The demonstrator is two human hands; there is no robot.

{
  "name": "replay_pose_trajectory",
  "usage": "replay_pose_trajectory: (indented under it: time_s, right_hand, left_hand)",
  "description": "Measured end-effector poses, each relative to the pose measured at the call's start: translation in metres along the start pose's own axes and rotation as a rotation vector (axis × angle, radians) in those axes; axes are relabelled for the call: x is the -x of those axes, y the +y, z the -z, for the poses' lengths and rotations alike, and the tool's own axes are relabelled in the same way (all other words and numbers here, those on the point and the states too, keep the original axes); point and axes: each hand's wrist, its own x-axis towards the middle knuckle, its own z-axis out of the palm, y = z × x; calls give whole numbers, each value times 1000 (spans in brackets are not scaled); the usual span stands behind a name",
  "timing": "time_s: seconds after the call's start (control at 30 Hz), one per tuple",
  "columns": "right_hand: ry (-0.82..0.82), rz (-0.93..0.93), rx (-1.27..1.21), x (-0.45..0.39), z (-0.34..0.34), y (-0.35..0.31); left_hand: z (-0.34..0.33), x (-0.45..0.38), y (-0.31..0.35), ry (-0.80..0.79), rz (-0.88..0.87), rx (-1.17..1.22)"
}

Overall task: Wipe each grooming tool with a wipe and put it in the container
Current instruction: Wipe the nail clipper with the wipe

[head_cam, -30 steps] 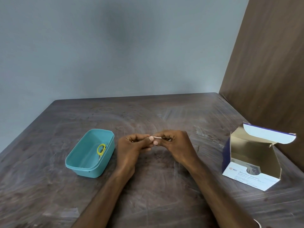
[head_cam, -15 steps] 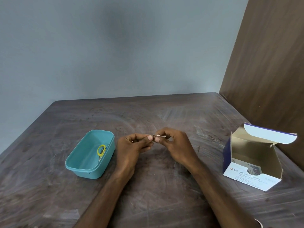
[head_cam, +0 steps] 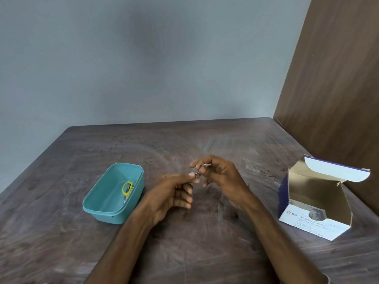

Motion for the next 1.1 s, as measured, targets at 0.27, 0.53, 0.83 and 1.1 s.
replay_pose_trajectory:
  time_s: [0.27,0.53,0.83,1.1]
  right_hand:
    - [272,-11,14,-3,1,1]
    - [244,-45,98,-3,-9,2]
    - [286,-43,145,0,-12,3]
    - [324,-38,194,2,-15,-3]
  left_hand:
    - [3,-1,-1,183,-73,38]
    - [-8,2,-3,359,-226,-148]
    - [-23,0,-10,302,-272,-326]
    - [-23,5,-9,262,-336,-391]
